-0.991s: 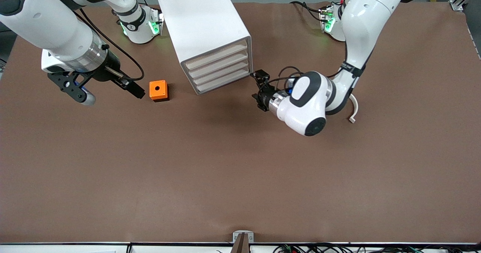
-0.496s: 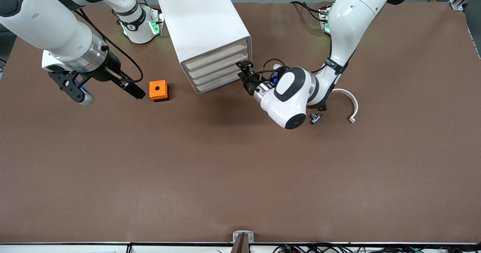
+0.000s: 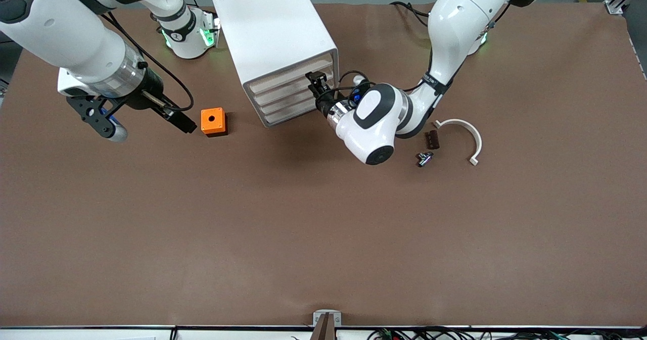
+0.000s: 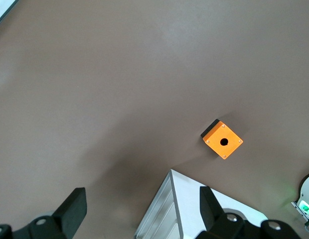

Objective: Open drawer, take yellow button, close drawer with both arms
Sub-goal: 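Pull the drawer open with the left gripper while the right gripper reaches in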

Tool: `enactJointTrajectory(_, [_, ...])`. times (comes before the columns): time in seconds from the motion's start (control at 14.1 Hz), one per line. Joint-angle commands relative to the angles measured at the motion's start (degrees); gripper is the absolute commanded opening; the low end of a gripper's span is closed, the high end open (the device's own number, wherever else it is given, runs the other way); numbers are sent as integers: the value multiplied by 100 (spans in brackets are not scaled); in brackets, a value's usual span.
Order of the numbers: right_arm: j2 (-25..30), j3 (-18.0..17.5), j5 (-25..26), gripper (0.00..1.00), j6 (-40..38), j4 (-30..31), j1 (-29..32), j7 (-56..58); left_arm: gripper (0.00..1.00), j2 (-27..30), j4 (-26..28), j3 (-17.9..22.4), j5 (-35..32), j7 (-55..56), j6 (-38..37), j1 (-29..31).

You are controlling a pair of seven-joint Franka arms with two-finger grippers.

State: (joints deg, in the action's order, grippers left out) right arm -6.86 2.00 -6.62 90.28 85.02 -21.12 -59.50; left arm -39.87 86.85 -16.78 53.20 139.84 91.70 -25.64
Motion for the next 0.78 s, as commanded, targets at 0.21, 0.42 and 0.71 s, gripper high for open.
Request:
enactJointTrajectory(0.21, [-79,-7,-85,100,-90,-118,-85,-342,42,-188,-90,43,208,157,-134,-293])
enactJointTrajectory(0.42, [-79,-7,-76,100,-81,-100,-260,-405,22,-214,-98,61,164,140,-134,-416])
enactJointTrajectory(0.71, [-88,-7,-41,100,6,-100,-602,-405,0,-206,-125,105,121,218,-152,-223])
